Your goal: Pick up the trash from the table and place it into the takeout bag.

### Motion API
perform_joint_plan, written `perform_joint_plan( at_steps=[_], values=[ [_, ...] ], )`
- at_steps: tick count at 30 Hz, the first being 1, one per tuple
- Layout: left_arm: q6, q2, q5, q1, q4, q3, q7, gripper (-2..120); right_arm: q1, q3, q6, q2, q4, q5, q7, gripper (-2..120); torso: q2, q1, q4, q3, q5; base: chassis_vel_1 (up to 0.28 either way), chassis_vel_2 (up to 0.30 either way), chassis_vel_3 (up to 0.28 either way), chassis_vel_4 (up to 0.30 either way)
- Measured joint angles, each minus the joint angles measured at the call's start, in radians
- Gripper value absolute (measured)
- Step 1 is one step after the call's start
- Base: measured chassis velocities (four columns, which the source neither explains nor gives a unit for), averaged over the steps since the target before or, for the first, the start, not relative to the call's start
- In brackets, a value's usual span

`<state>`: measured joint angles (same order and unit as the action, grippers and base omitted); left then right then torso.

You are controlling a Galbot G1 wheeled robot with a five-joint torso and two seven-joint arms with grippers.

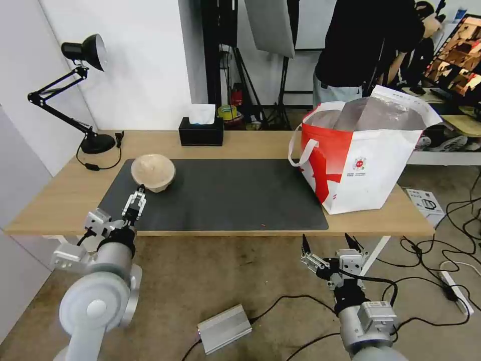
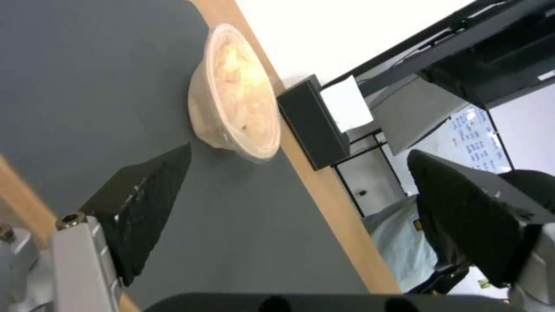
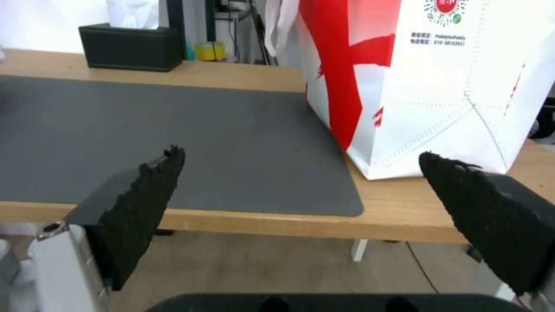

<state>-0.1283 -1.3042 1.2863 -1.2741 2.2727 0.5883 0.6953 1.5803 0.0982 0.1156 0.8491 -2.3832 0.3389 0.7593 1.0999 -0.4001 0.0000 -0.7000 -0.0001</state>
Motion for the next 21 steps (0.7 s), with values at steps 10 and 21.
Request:
perform_joint_plan(
  at_steps=[10, 21],
  values=[
    [-0.001, 0.014, 0.039, 0.085, -0.073, -0.021, 0.019, 100, 0.000, 0.000, 0.000, 0.000, 0.000, 0.000, 0.000, 100, 0.000, 0.000, 0.0000, 0.000, 0.0000, 0.000, 0.000, 0.000, 0.000],
    [-0.013, 0.037, 0.078, 0.175, -0.150, -0.038, 0.068, 100, 0.000, 0.000, 0.000, 0.000, 0.000, 0.000, 0.000, 100, 0.000, 0.000, 0.0000, 0.000, 0.0001, 0.000, 0.000, 0.000, 0.000]
  ],
)
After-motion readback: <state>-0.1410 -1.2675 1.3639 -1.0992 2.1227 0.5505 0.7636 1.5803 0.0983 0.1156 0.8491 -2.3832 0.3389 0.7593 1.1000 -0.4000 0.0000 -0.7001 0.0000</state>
